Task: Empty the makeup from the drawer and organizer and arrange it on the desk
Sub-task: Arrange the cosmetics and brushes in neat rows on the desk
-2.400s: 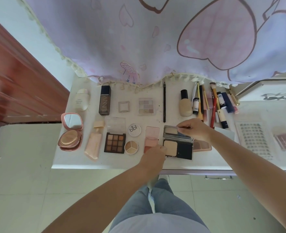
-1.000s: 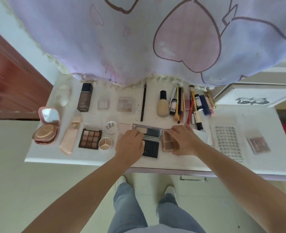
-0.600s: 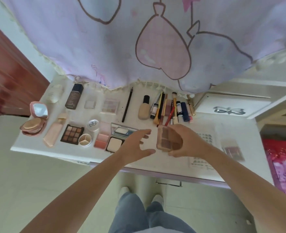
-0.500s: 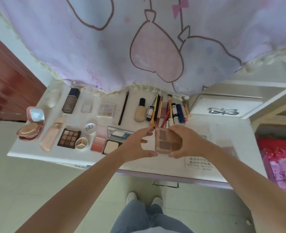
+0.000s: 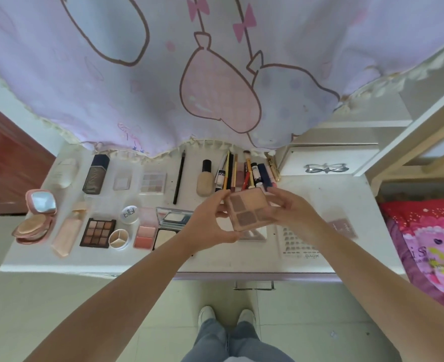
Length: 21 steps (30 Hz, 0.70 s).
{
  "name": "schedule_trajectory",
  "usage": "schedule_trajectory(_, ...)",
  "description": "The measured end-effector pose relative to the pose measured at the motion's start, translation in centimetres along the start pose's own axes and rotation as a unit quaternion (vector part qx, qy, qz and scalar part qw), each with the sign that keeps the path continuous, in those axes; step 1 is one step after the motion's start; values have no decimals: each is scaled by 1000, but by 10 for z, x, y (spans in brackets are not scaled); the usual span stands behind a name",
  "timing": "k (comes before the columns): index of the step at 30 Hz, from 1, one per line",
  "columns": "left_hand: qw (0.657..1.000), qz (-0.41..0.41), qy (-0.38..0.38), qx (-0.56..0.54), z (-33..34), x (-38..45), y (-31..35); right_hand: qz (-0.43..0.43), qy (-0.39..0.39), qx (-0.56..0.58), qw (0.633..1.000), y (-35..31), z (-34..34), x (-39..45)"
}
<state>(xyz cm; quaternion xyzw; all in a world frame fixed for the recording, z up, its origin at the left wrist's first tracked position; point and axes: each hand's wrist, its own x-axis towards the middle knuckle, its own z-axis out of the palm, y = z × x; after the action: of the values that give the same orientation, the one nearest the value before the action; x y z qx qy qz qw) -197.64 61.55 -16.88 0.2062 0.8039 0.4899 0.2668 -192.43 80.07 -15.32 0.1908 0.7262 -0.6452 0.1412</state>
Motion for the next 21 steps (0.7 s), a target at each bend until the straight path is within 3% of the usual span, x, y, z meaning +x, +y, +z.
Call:
schedule_trajectory(4,1000,9,2,7,-1,-2,3,74,73,160,982,10,4,4)
schedule_trajectory(8,993,-18,-25,-111,-10,-3,-1,68,65,223,970,15,-1,3)
schedule_trajectory(12,986,-45,-65,-144,-20,-3,-1,79,10,218,973,10,1,0)
schedule_trajectory(15,982,-35,-111,-146,-23,-4,1,75,12,216,973,3,5,1)
schedule_trajectory(21,975,-48,-111,-184,-25,-6,-2,66,10,191,979,-2,10,0)
